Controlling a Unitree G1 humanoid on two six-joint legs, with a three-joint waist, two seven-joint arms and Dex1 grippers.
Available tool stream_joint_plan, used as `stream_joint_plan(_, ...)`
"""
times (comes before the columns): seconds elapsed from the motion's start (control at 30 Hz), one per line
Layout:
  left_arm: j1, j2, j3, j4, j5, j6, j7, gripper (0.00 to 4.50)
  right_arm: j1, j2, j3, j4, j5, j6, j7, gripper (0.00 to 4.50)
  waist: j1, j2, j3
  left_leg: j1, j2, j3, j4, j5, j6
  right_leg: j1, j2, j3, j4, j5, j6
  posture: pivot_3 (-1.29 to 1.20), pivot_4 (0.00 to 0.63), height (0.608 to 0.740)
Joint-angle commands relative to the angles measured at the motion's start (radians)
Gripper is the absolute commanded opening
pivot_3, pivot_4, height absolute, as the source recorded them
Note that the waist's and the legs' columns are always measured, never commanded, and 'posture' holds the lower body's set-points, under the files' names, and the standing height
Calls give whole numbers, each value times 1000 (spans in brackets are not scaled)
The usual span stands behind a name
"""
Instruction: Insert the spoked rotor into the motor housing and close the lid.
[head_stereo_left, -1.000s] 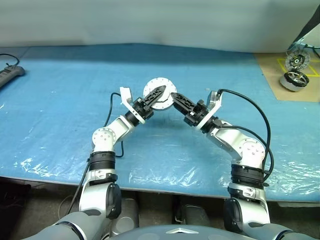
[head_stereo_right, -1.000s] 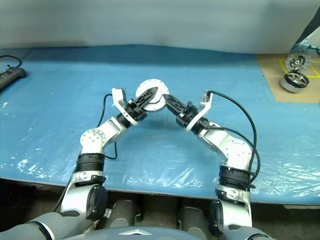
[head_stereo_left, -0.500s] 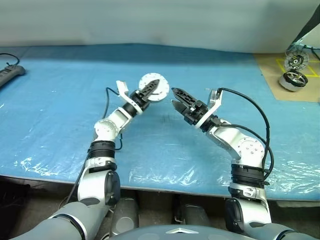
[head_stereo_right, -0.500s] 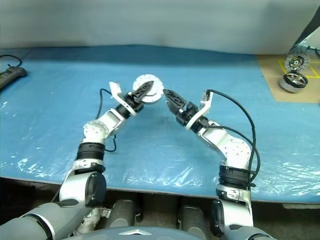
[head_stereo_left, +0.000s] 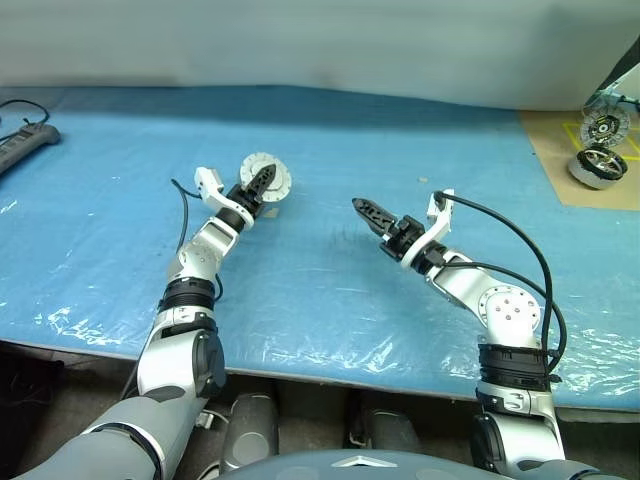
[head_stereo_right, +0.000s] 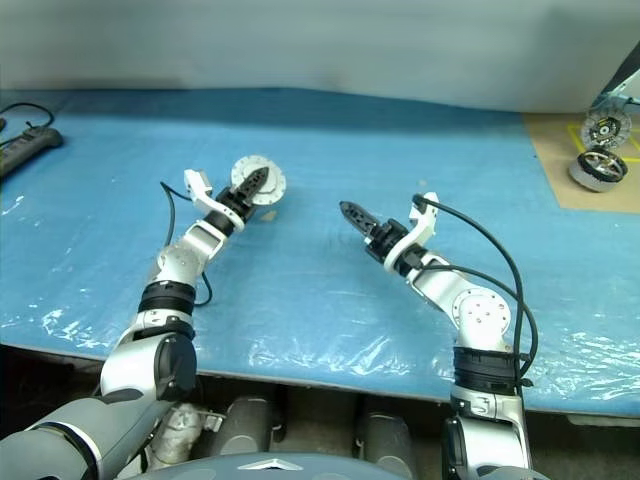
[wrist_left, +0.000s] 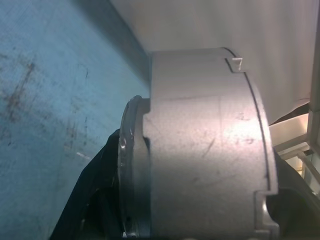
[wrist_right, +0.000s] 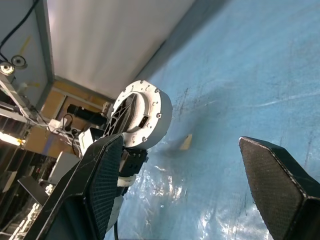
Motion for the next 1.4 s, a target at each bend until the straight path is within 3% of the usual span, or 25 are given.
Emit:
stream_joint_plan(0.03,-30,-13,-53,12,73,-66,-26,2516,-19,16,6,-37,-21,-17,17,3900,0,0,0,0,0,0,0,0,0,0,0,0,0,0,0,0,150,740)
stream_joint_plan(0.07,-28,-18,-62,24,92,-79,-19,2516,-19,19,8,-36,-29,-16,19,3900,0,0,0,0,0,0,0,0,0,0,-1,0,0,0,0,0,150,740)
stream_joint_plan(0.27,-51,2,-36,127,139,-131,27,4454,-23,38,5,-22,-65,-6,3,3929,-3,0,0,0,-1,0,0,0,0,1,-4,-3,1,0,0,0,150,740)
stream_joint_plan(0.53,-77,97,-13,164,202,-237,109,4454,-14,36,20,-46,-83,3,36,3929,-9,0,0,5,-1,1,0,1,1,4,-6,-4,1,1,-2,0,150,740)
stream_joint_plan(0.7,-16,153,-83,58,283,-325,21,4454,-13,6,35,-87,-150,-30,77,3929,-7,0,0,4,-1,1,0,1,2,4,-7,-5,1,1,-2,0,150,740)
stream_joint_plan(0.77,15,163,-118,-7,321,-380,-4,4454,-10,-21,70,-120,-283,-100,50,3929,-2,0,0,4,-2,1,0,1,2,4,-8,-6,1,1,-2,0,150,740)
stream_joint_plan(0.9,160,169,-253,-254,456,-452,-6,4454,61,-146,250,-175,-817,-378,-93,3929,1,0,0,2,-3,1,0,1,2,5,-11,-8,0,1,-2,0,150,740)
stream_joint_plan(0.97,243,156,-281,-388,466,-411,26,4454,110,-122,225,-212,-839,-372,-142,3929,-4,0,0,3,-3,1,0,1,2,6,-11,-8,-1,1,-2,0,150,740)
stream_joint_plan(1.1,407,108,-315,-629,521,-322,174,4454,260,-132,253,-316,-1086,-466,-252,3929,-13,0,0,4,-2,1,-2,1,2,5,-10,-8,0,1,-2,0,150,740)
stream_joint_plan(1.2,511,74,-337,-767,566,-289,256,4454,395,-103,237,-372,-1190,-496,-315,3929,-14,0,0,5,-2,1,-2,1,2,5,-10,-8,-1,1,-2,0,150,740)
stream_joint_plan(1.3,612,91,-383,-854,605,-319,234,4454,475,-75,252,-413,-1249,-509,-324,3929,-20,0,0,6,-2,2,-2,0,3,6,-10,-6,-2,0,-1,0,150,740)
stream_joint_plan(1.4,709,56,-377,-952,570,-238,277,4454,532,-24,233,-431,-1259,-508,-327,3929,-28,0,0,6,-2,2,-1,-1,5,6,-10,-5,-2,-6,3,0,150,740)
